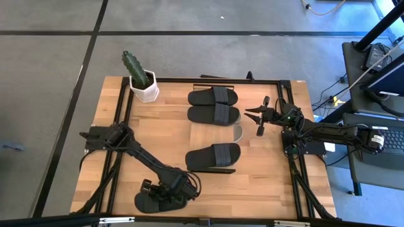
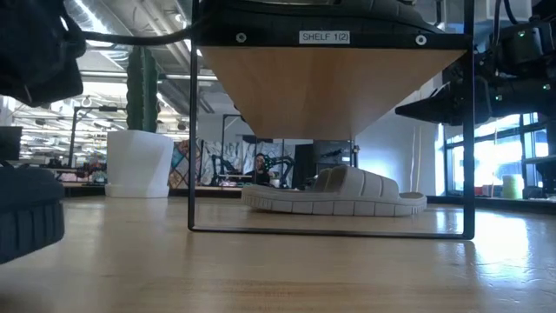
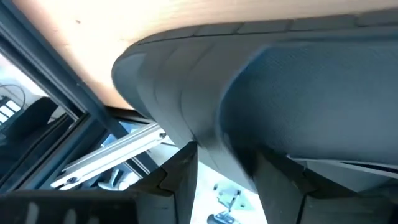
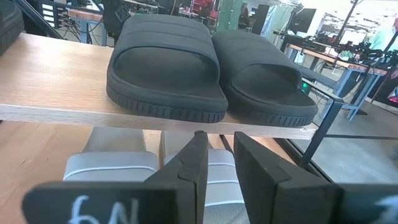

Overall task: Pick and place slides into the shelf
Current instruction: Put the black slipper on the shelf

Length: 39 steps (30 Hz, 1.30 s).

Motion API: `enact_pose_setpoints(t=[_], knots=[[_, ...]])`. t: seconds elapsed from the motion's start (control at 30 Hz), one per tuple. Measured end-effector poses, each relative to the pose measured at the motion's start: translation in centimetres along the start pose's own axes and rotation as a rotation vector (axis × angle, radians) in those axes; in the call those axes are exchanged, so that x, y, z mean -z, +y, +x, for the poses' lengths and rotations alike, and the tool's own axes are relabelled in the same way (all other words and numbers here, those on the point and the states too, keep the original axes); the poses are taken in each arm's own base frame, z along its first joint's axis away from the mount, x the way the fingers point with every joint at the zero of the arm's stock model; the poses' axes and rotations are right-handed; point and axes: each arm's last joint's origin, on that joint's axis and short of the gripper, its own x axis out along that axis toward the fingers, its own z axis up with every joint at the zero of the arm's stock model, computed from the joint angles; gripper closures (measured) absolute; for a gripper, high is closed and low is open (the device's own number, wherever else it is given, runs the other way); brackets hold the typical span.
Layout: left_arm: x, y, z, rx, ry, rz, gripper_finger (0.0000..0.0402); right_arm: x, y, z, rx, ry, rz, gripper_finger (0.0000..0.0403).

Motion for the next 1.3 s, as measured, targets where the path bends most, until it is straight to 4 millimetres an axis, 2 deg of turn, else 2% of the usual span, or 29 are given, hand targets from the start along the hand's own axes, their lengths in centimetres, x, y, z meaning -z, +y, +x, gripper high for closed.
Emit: enact_pose_setpoints(t=[0.3,0.57,0.83,1.3], knots=[[0.3,-0.6,0.0,0.061,-0.002,0.176,0.0262,0.0,0.0,0.0,0.000,0.000,0.000,0.0323],[0.2,-0.6,0.0,0.059,-0.015,0.153,0.0262,0.0,0.0,0.0,0.000,0.000,0.000,0.0323],[0.1,0.6,0.2,-0.039,-0.054,0.047,0.0262,0.0,0.0,0.0,0.000,0.000,0.000,0.0323],[0.0,0.8,0.3,-0.045,-0.106,0.049,0.0262,0.0,0.0,0.0,0.000,0.000,0.000,0.0323]])
